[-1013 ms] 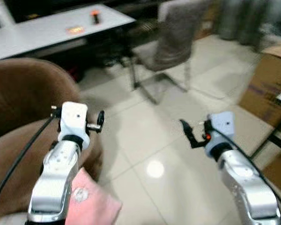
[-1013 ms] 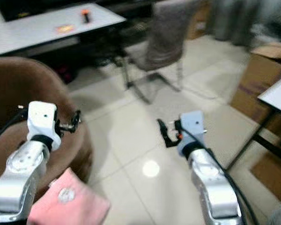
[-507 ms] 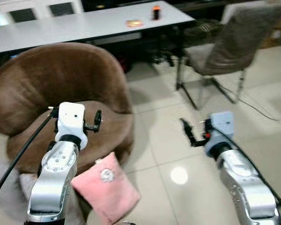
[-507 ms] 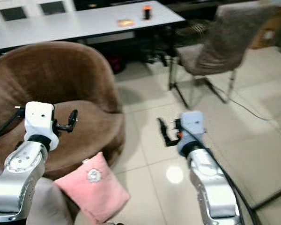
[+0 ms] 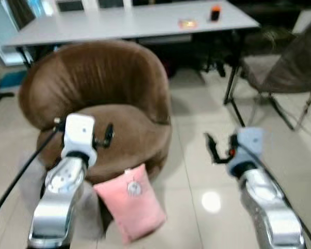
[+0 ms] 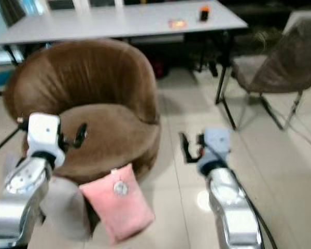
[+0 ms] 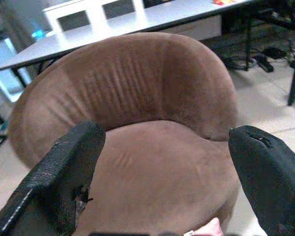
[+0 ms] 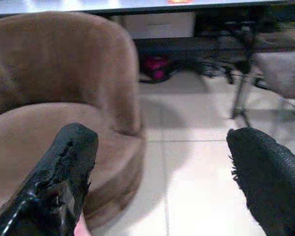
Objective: Move the pillow to the sofa from floor
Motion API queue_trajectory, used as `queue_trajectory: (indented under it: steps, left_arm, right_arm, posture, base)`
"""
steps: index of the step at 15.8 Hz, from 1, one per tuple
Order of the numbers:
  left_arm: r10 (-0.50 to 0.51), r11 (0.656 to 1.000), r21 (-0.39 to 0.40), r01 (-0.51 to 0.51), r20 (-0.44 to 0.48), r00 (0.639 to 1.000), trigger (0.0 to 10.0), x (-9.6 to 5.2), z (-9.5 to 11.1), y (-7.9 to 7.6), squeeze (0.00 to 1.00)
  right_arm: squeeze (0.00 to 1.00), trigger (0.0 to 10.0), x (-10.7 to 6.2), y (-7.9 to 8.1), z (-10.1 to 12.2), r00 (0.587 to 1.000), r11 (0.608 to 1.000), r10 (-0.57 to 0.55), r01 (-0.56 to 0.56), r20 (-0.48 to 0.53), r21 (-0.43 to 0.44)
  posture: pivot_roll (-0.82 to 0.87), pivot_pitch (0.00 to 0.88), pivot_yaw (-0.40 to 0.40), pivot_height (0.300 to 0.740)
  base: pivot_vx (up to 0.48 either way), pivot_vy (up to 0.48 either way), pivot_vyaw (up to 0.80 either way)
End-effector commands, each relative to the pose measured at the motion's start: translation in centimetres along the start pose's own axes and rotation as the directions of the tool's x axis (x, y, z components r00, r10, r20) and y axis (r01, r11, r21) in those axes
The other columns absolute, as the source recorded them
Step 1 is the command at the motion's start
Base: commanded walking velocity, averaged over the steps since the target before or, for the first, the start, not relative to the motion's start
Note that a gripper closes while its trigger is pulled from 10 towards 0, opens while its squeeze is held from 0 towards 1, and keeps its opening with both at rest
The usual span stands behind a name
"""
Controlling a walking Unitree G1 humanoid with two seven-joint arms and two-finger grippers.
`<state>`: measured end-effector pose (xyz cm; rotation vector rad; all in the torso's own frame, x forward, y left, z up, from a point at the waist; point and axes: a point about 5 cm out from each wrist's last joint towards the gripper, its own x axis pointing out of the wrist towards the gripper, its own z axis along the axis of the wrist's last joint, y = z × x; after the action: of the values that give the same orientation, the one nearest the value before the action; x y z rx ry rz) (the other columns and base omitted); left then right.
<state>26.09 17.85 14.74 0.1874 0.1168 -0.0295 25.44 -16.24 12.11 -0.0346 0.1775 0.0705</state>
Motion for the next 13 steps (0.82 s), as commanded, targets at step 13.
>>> queue_trajectory:
  steps: [13]
  left_arm:
    - [0.001, 1.0, -0.013, -0.001, 0.017, 1.0, 10.0, 0.08, 0.26, -0.02, 0.0]
  right_arm:
    - [0.95, 10.0, 0.5, -1.2, 0.04, 0.997, 0.996, -0.083, 0.083, -0.002, -0.042]
  posture:
    - [-0.14, 0.0, 0.079, 0.74]
  base:
    - [0.0, 0.0, 0.3]
